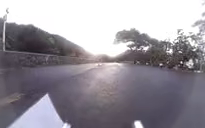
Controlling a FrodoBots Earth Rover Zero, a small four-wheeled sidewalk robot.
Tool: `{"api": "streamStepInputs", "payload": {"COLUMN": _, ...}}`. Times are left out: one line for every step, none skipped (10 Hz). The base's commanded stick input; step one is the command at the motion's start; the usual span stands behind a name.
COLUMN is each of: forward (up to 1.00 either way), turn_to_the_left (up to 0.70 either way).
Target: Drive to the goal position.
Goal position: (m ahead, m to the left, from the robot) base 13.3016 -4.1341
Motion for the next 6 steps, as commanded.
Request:
{"api": "streamStepInputs", "payload": {"forward": 0.50, "turn_to_the_left": 0.00}}
{"api": "streamStepInputs", "payload": {"forward": 0.50, "turn_to_the_left": 0.00}}
{"api": "streamStepInputs", "payload": {"forward": 0.50, "turn_to_the_left": 0.00}}
{"api": "streamStepInputs", "payload": {"forward": 0.50, "turn_to_the_left": 0.00}}
{"api": "streamStepInputs", "payload": {"forward": 0.50, "turn_to_the_left": 0.00}}
{"api": "streamStepInputs", "payload": {"forward": 0.50, "turn_to_the_left": 0.00}}
